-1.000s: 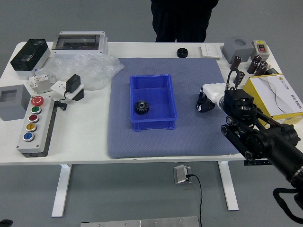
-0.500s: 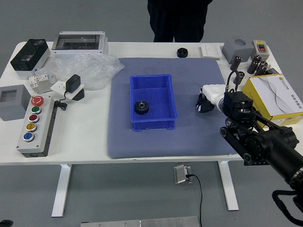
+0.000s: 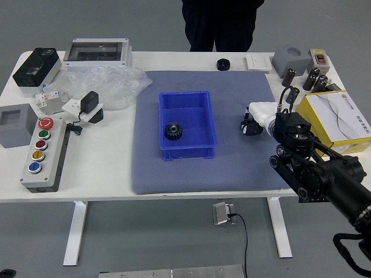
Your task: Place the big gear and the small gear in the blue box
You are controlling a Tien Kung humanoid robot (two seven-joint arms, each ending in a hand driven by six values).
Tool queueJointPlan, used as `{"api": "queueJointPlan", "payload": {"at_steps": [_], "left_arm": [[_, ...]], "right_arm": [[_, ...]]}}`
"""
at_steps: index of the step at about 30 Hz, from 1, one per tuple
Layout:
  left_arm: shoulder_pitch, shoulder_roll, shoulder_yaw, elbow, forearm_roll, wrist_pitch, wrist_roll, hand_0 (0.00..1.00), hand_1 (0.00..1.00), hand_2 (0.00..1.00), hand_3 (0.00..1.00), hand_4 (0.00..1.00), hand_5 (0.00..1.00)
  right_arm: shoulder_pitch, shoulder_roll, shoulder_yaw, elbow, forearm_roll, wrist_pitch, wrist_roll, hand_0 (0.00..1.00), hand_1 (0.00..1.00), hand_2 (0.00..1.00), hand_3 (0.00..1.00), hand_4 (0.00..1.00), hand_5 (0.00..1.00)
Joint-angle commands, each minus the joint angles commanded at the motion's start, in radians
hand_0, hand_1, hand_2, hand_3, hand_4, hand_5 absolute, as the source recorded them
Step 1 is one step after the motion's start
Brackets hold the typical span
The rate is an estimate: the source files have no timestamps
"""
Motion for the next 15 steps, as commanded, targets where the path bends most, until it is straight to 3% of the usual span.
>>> {"api": "queueJointPlan", "payload": {"at_steps": [9,15], "left_arm": [[0.000,0.000,0.001,0.000,-0.003,0.001,0.000,0.824,0.784,0.779,0.750,0.658,0.378],[0.000,0.004,0.000,0.000,-0.007,0.002,-0.001,0.824,0.784,0.779,0.750,0.658,0.378]], "right_arm": [[0.007,-0.008,0.010,0.016,0.000,-0.004,-0.002,0.538,0.417,0.448,0.512,0.434,0.300],[0.033,-0.036,0.030,0.081,0.000,0.006,-0.014,0.545,0.418,0.443,0.499,0.428,0.296]]}}
